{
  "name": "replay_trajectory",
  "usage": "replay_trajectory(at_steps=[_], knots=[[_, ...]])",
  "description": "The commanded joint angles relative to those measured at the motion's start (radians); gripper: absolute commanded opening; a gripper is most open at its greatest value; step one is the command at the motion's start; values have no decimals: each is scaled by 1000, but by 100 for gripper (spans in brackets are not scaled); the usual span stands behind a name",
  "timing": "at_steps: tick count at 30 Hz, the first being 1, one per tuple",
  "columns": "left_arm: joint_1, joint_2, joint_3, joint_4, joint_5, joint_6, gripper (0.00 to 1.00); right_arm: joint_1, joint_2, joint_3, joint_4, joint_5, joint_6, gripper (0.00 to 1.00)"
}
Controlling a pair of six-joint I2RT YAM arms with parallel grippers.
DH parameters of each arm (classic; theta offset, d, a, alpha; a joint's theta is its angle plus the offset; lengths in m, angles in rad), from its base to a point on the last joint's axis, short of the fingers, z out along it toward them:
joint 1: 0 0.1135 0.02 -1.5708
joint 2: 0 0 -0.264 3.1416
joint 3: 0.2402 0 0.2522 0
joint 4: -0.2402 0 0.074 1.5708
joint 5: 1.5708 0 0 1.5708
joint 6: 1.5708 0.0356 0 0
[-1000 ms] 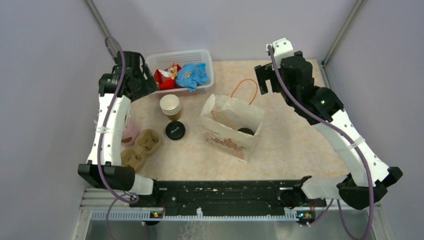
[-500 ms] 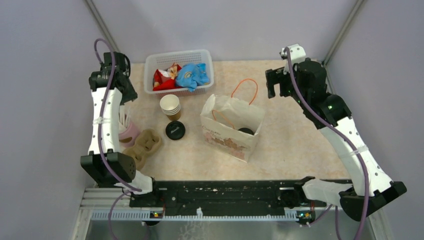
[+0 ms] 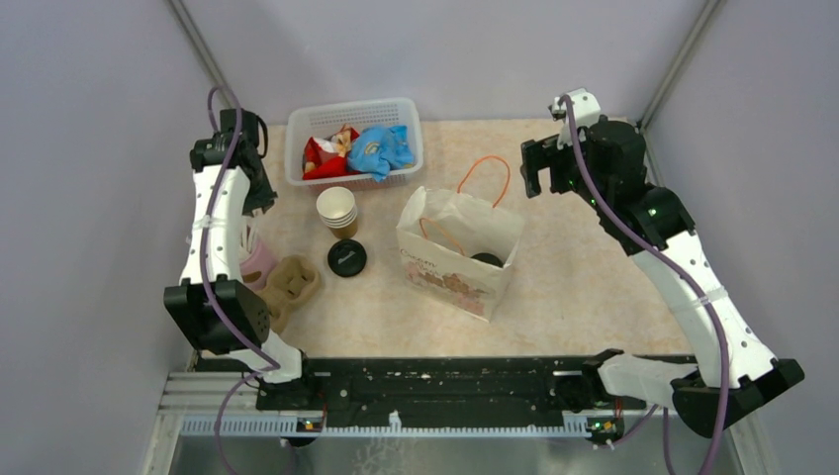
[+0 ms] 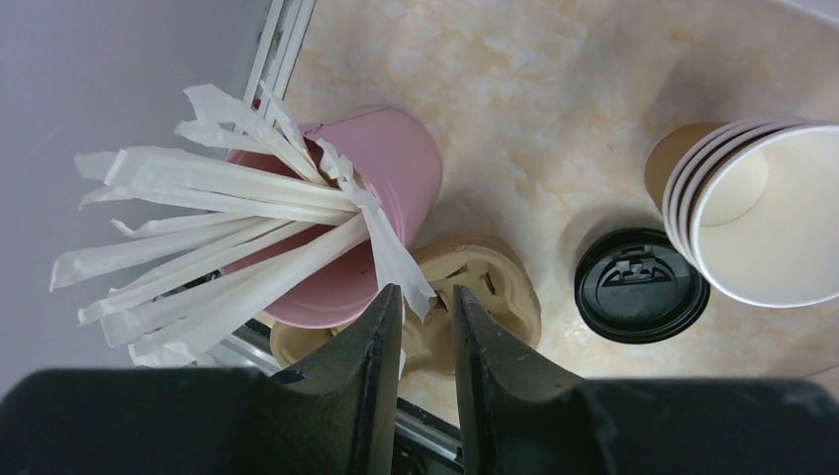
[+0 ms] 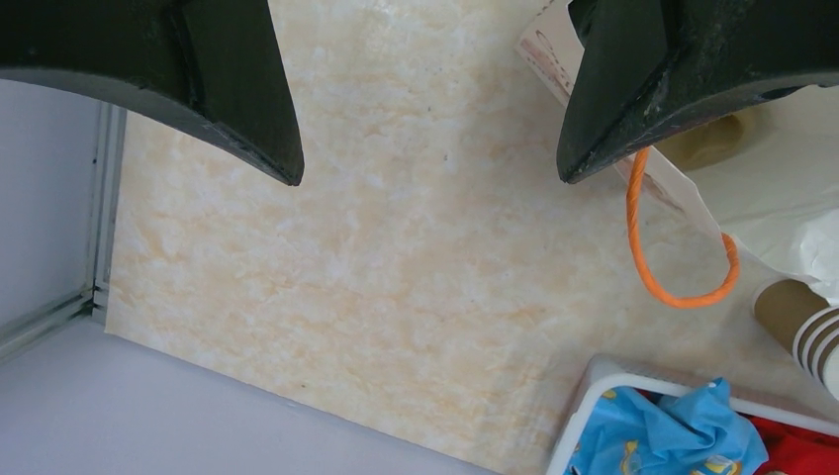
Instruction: Pack the takeout coffee
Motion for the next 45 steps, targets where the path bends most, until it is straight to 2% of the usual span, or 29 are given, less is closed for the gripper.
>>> replay_trajectory(at_steps=[1,3,12,17,31,36,39,42,45], knots=[[1,-10,-36,11,-28,16,32,-8,-20,3,46,-18,-3,98],[1,-10,-39,14,-36,17,32,-8,-20,2,46,-21,-3,98],[2,6,-11,20,-36,26,19,-8,-25,-1,41,-23,-7,98],[1,18,15,12,-55,27,5,-8,-27,-3,40,-29,-9,98],[1,-52,188,-102,-89,-7,0,-6,-77,-31,50,-78,17,98],[1,-77,346,-186,-33,-32,0,-6,-123,-58,26,-91,40,98],[1,-137,386,-187,28,-50,0,-7,-146,-64,18,-97,59,98],[2,-186,448,-161,93,-56,0,-7,-151,-57,-4,-98,55,98],[2,-230,516,-96,222,-49,0,-6,-150,-33,-45,-75,48,98]])
